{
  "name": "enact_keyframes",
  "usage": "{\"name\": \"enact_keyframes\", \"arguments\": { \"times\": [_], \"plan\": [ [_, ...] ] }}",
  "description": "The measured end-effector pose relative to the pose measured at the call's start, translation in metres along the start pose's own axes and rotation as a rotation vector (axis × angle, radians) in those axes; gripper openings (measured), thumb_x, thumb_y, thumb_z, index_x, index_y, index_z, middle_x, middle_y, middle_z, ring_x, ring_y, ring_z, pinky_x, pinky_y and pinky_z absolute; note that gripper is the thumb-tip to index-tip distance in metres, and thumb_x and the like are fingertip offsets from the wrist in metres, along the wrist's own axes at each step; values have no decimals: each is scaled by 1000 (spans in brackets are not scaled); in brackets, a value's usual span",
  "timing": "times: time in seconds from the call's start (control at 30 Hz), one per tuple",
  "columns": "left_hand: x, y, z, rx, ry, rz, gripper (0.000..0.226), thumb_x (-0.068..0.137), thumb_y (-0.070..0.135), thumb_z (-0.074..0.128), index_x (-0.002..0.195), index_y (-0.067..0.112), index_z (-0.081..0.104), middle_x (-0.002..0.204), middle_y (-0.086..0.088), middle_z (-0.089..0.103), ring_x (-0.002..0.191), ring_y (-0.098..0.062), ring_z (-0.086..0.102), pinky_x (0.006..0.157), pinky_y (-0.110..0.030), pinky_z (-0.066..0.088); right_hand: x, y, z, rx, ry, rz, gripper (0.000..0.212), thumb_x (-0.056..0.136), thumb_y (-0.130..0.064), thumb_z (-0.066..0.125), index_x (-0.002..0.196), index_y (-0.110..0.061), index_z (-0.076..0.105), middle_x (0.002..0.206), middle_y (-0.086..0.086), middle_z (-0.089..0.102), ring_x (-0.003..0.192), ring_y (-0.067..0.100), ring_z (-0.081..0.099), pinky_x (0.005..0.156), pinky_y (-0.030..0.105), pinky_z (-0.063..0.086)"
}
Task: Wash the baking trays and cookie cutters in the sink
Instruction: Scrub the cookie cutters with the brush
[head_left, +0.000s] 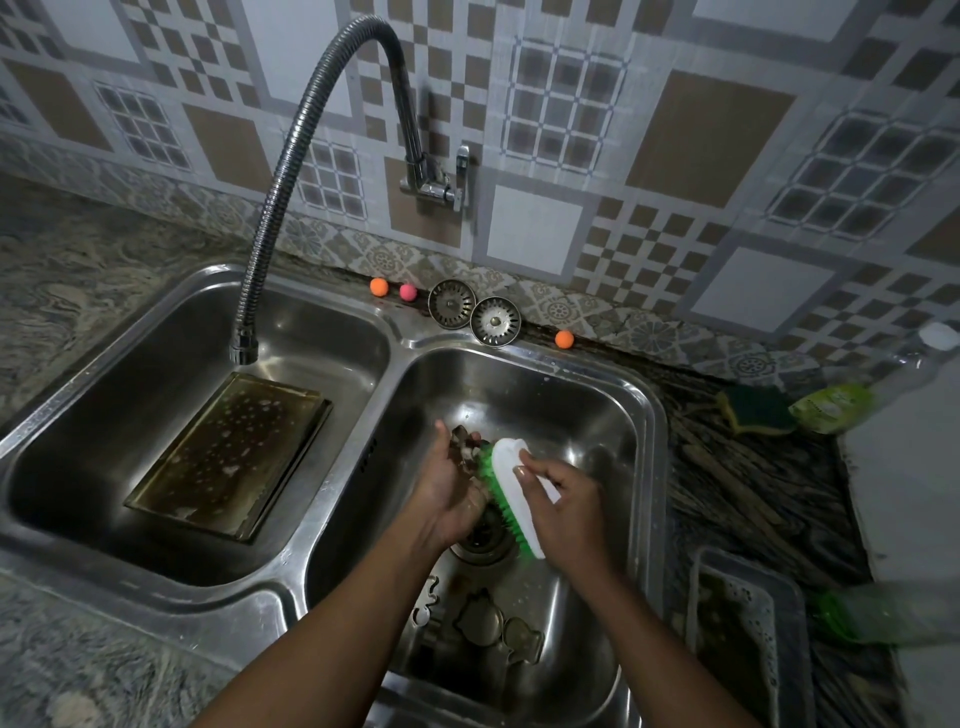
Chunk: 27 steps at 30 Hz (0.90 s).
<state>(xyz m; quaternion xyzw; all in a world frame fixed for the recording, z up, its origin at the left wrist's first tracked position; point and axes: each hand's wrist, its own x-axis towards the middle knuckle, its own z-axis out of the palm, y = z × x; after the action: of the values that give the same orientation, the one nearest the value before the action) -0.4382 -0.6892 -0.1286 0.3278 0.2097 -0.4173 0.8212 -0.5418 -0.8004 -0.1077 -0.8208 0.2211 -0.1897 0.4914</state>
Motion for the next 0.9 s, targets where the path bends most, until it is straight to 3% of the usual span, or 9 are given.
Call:
{"name": "enact_keyframes", "arguments": {
  "times": [0.07,0.17,0.27,0.4,0.6,0.8,0.9],
  "plan": [
    [-3,0,3,38,14,20,68,96,62,37,110,2,66,113,-23,69,99,-33,68,91,-46,53,2,-1,0,-16,42,-49,20,89,-16,70,108,-19,74,97,-29,62,96,-14,59,79,5,44],
    [-4,2,7,110,48,31,55,96,60,42,104,10,63,107,-18,69,91,-30,69,79,-42,58,3,0,2,-89,47,-142,17,88,-15,70,105,-15,75,99,-17,69,94,-11,61,80,6,44],
    [-4,2,5,184,78,40,54,97,57,41,108,9,65,99,-15,73,82,-25,70,68,-37,58,8,0,2,-56,88,-83,17,88,-13,70,104,-13,75,99,-15,68,94,-17,57,81,5,43],
    [-6,1,6,197,63,-3,57,99,54,41,121,6,62,111,-19,71,93,-29,71,72,-40,59,12,-5,6,-110,17,-180,19,88,-17,70,106,-16,75,97,-19,67,94,-8,61,81,10,46],
    [-7,-2,3,248,88,18,48,102,50,39,115,13,66,97,-11,75,81,-21,73,62,-34,58,17,4,5,-262,-9,-185,28,89,-34,61,110,-20,74,94,-2,70,87,16,65,75,31,53],
    [-6,-3,4,264,121,74,44,101,48,41,115,15,66,92,-11,75,71,-20,70,60,-32,49,13,9,7,-283,-3,-129,25,91,-33,62,110,-20,73,97,-3,70,89,16,65,75,39,55],
    [-6,-7,3,267,130,70,46,101,49,40,116,13,67,97,-12,75,77,-20,71,67,-34,52,13,6,6,-247,15,-151,21,91,-27,66,108,-18,74,96,-2,71,89,14,65,77,36,55]
  ]
}}
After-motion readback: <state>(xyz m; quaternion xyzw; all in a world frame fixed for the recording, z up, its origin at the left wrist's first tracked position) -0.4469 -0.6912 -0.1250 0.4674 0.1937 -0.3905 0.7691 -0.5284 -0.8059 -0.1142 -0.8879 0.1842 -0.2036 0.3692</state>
